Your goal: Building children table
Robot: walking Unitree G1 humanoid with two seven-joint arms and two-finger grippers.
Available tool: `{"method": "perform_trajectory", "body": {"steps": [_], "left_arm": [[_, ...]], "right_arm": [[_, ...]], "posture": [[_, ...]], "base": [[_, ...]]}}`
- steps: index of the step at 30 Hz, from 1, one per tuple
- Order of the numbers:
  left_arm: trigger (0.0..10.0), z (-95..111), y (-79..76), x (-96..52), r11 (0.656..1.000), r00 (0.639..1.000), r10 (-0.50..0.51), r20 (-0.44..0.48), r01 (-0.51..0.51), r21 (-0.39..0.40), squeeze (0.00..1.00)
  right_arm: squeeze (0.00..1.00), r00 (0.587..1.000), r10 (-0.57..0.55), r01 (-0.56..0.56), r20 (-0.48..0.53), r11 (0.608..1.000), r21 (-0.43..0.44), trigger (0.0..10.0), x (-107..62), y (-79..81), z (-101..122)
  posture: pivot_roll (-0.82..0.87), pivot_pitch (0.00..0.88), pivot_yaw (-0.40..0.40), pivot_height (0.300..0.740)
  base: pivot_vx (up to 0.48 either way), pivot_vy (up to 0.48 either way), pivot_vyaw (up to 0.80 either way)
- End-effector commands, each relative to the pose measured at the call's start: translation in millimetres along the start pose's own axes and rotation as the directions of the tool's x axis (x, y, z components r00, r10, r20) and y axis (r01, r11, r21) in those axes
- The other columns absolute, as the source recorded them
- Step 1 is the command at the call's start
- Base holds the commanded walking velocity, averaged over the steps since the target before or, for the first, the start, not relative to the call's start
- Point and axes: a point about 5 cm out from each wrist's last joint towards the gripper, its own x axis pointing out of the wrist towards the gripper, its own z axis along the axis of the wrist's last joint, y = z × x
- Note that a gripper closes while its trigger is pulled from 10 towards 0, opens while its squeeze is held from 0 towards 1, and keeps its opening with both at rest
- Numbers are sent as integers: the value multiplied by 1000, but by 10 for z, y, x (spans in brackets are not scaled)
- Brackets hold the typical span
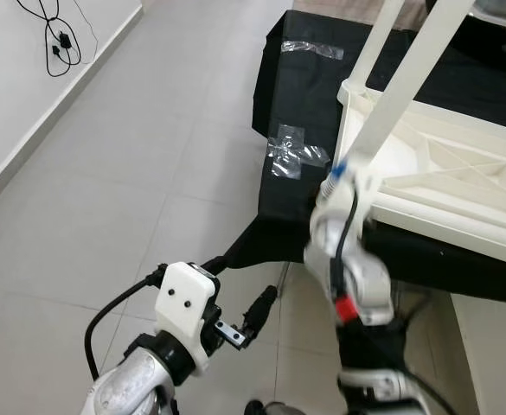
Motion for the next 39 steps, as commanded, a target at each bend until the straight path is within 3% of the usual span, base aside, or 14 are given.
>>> {"method": "perform_trajectory", "body": {"steps": [1,8,9,10,11,12,13,14,16,18,20,24,29,39], "left_arm": [[10000,-34,-13,-10,1000,1000,-3,-11,3,0,0],[10000,-41,9,-8,1000,1000,0,-12,0,6,0],[10000,-46,33,-15,1000,1000,16,-13,-16,10,0],[10000,-62,79,-21,998,999,50,-18,-50,27,0],[10000,-62,79,-21,998,999,50,-18,-50,27,0],[10000,-101,149,-25,993,993,110,-39,-107,58,0],[10000,-101,149,-25,993,993,110,-39,-107,58,0],[10000,-134,205,-30,984,986,159,-57,-154,85,0],[10000,-134,205,-30,984,986,159,-57,-154,85,0],[10000,-177,296,-44,968,969,235,-70,-227,104,0],[10000,-228,310,-101,961,959,266,-98,-256,103,0],[10000,-295,298,-134,961,954,271,-127,-261,94,0],[10000,-436,312,-139,953,939,300,-170,-288,90,0],[10000,-602,406,93,939,921,341,-190,-323,121,0]], "right_arm": [[0,997,60,-56,-57,996,66,10000,-181,169,-106],[0,992,113,-110,-50,992,53,10000,-202,92,-103],[0,981,191,-191,-10,981,48,10000,-246,74,-75],[0,955,295,-295,24,955,-16,10000,-310,47,-77],[0,955,295,-295,24,955,-16,10000,-310,47,-77],[0,902,429,-425,56,903,-66,10000,-408,4,-99],[0,902,429,-425,56,903,-66,10000,-408,4,-99],[0,855,515,-507,62,855,-111,10000,-493,-38,-135],[0,855,515,-507,62,855,-111,10000,-493,-38,-135],[0,777,625,-593,81,768,-241,10000,-634,-190,-220],[0,742,669,-626,41,714,-313,10000,-752,-381,-358],[0,738,675,-643,-7,699,-314,10000,-797,-490,-457],[0,772,635,-609,-29,725,-323,10000,-763,-586,-519],[0,772,633,-610,-65,708,-356,10000,-571,-573,-708]], "posture": [[130,189,-126,740],[129,182,-125,740],[129,180,-126,740],[123,171,-124,740],[123,171,-124,740],[120,167,-121,740],[120,167,-121,740],[120,165,-121,740],[120,165,-121,740],[102,137,-106,740],[101,123,-101,740],[97,107,-93,740],[84,78,-84,740],[85,0,-94,740]], "base": [[0,0,0],[0,0,0],[0,0,0],[0,0,0],[0,0,0],[0,0,0],[0,0,0],[0,0,0],[0,0,0],[0,0,0],[0,0,0],[0,0,-194],[0,0,-781],[0,-31,-542]]}}
